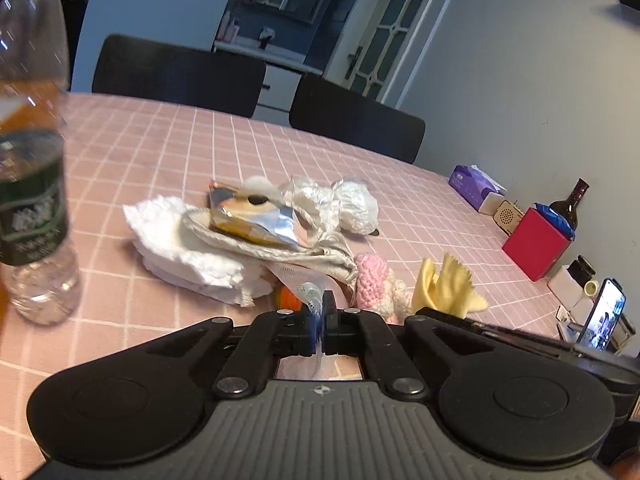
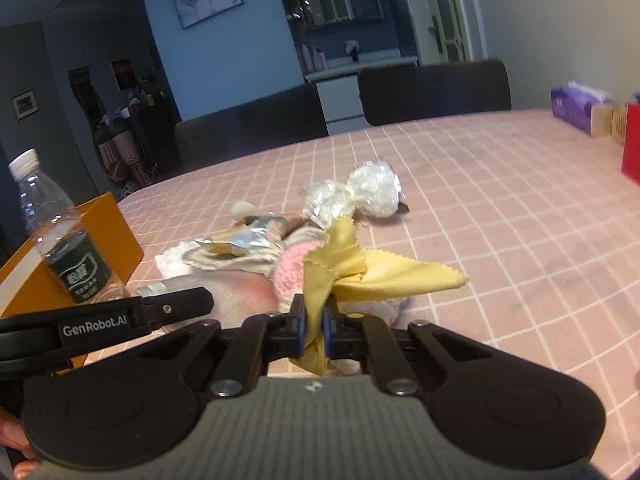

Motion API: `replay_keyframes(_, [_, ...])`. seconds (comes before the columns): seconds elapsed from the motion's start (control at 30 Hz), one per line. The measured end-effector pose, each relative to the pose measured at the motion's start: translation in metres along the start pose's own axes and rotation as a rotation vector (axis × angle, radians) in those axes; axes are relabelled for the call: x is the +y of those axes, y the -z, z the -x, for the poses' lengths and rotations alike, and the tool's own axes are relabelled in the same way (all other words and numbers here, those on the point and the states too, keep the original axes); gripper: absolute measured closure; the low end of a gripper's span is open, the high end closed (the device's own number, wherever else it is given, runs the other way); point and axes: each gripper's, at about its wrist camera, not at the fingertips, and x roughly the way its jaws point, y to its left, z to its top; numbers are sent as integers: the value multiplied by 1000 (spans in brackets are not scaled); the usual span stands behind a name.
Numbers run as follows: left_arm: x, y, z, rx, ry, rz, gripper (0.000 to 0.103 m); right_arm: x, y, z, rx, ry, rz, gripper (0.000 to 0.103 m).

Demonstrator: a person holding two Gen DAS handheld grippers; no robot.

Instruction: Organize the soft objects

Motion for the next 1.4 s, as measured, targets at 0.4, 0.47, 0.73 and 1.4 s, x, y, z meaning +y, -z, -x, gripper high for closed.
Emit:
replay_keyframes(0.4, [11, 24, 70, -16, -13, -68, 101, 39, 24, 39, 23, -87, 120, 97])
replay_keyframes(0.47, [16, 30, 77, -1, -18, -70, 101, 45, 31, 40, 39, -91, 133, 97])
replay_keyframes(0.73, [29, 53, 83, 88, -105, -102, 97, 42, 55, 28, 148, -87, 121, 97])
replay_keyframes(1.4, [3, 75, 51, 72, -486, -528, 33, 36, 59, 20, 154, 1, 163, 21])
